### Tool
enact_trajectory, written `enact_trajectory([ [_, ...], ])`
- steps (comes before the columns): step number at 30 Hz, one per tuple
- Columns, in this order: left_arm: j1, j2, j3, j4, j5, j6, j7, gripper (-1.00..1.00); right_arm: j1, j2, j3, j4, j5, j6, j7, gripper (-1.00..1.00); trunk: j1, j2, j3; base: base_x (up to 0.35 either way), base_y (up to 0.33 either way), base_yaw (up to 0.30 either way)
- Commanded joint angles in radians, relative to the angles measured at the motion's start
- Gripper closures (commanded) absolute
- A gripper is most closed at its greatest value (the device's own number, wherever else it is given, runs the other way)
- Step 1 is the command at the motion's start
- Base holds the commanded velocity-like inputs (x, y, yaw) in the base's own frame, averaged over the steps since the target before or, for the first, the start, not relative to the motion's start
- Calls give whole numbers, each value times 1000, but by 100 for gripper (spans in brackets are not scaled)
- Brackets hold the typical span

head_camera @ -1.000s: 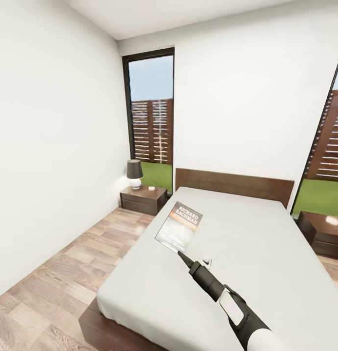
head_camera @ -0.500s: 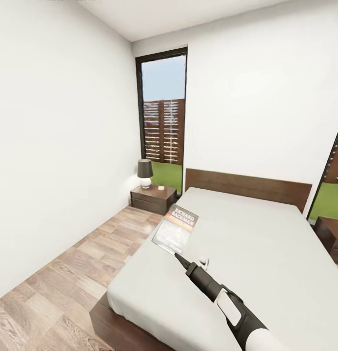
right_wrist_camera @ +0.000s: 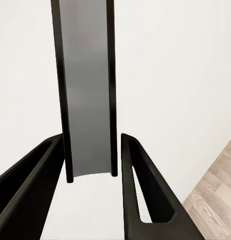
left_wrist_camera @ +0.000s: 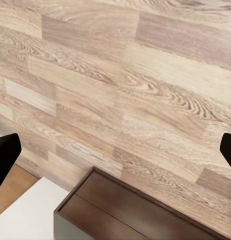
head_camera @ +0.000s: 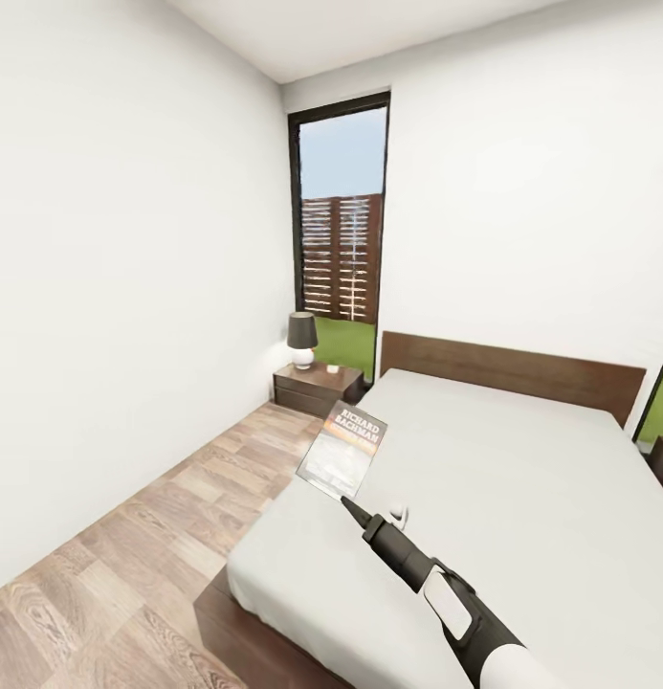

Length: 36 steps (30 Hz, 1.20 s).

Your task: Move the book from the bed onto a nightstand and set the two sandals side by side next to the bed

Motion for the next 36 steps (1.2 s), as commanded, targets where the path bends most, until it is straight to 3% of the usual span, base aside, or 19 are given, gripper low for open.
enact_trajectory([
  [1, 1, 0, -9, -1, 10, -2, 2, -100, 0, 0, 3, 0, -11, 10, 1, 100, 0, 0, 0, 0, 0, 85],
  [36, 1, 0, -7, -1, 10, -2, 2, -100, 0, 0, 9, 2, -11, 10, -2, 100, 0, 0, 0, 0, 0, 11],
])
